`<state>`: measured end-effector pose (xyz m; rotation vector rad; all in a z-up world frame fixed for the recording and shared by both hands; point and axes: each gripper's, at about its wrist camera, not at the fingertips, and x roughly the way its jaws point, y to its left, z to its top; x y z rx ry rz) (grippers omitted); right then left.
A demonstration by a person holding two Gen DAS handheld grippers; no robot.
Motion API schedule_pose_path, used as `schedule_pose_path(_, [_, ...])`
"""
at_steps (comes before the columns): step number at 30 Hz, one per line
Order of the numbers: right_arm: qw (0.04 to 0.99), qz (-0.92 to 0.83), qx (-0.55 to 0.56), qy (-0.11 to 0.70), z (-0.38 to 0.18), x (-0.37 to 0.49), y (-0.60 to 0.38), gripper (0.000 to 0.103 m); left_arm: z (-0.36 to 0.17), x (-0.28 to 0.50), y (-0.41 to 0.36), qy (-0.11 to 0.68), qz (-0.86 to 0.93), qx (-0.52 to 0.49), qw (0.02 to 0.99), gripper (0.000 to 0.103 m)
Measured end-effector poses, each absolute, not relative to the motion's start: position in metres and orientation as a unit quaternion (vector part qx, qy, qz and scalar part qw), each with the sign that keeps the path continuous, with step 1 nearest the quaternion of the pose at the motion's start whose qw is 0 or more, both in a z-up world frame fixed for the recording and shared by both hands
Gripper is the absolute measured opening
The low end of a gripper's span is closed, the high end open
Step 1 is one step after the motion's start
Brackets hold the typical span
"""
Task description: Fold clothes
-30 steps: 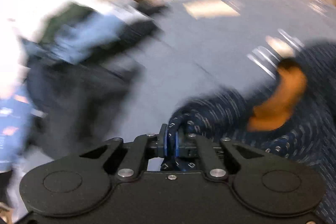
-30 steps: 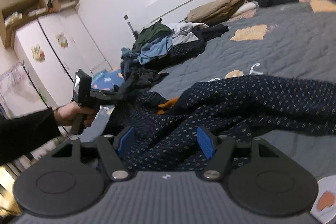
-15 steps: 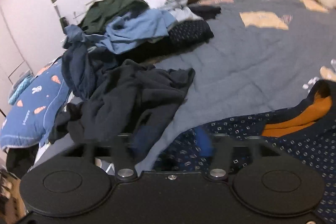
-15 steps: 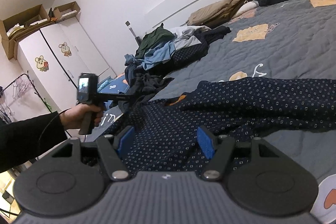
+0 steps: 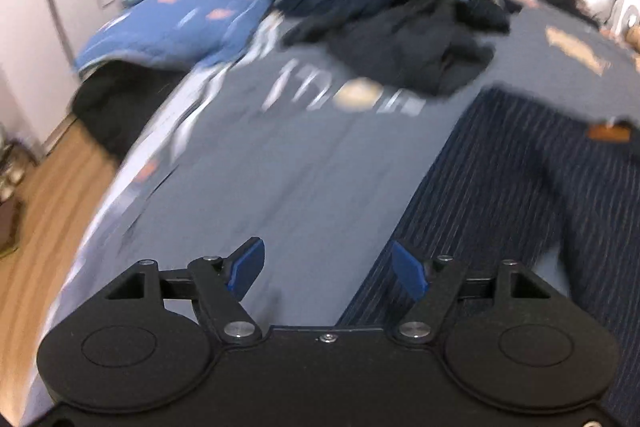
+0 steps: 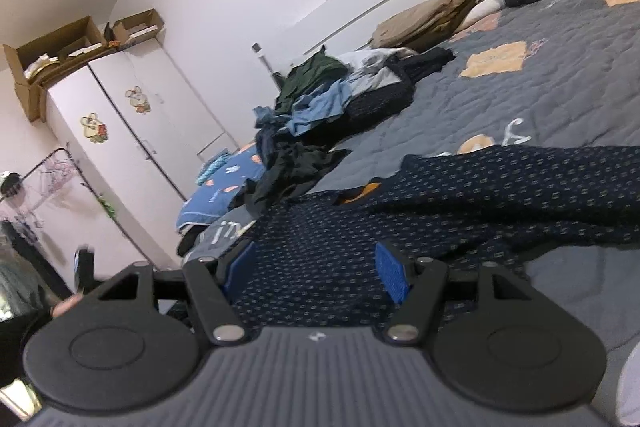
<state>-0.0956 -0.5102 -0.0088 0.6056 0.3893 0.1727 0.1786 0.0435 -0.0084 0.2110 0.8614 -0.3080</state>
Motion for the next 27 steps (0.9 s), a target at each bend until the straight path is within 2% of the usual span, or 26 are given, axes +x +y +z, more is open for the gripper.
schedule_pose_path(8, [0.917,0.179,0.3,0.191,0.005,-0.079,-0.461,0.065,0.002,0.094,0.104,0.398,-0.128,0.09,0.904,0.073])
schedule_pose_path(10, [0.911,0.212,0.298,0.191,0.012,-0.076,-0.443,0.065,-0.001,0.081,0.105,0.39,-0.121,0.115,0.906,0.076])
schedule_pose_path(14, [0.898,0.265,0.291,0.196,0.021,-0.074,-0.409,0.066,-0.019,0.066,0.101,0.395,-0.118,0.167,0.896,0.075])
schedule_pose_path(16, [0.894,0.284,0.281,0.2,0.025,-0.074,-0.393,0.066,-0.03,0.064,0.101,0.403,-0.121,0.185,0.888,0.066])
schedule_pose_path(18, [0.892,0.297,0.272,0.205,0.025,-0.075,-0.382,0.066,-0.038,0.065,0.103,0.408,-0.115,0.192,0.885,0.061])
schedule_pose_path(20, [0.889,0.305,0.269,0.211,0.025,-0.074,-0.372,0.066,-0.043,0.07,0.111,0.423,-0.115,0.184,0.88,0.044])
schedule_pose_path(21, [0.887,0.308,0.268,0.215,0.023,-0.073,-0.368,0.066,-0.046,0.073,0.115,0.432,-0.115,0.179,0.877,0.024])
schedule_pose_path(22, [0.886,0.31,0.267,0.219,0.022,-0.073,-0.364,0.066,-0.047,0.077,0.12,0.441,-0.115,0.171,0.874,0.015])
schedule_pose_path(24, [0.884,0.315,0.262,0.227,0.02,-0.071,-0.356,0.066,-0.042,0.085,0.131,0.446,-0.126,0.152,0.873,0.009])
schedule_pose_path(27, [0.88,0.325,0.255,0.233,0.019,-0.071,-0.345,0.066,-0.02,0.105,0.152,0.44,-0.133,0.113,0.881,0.006])
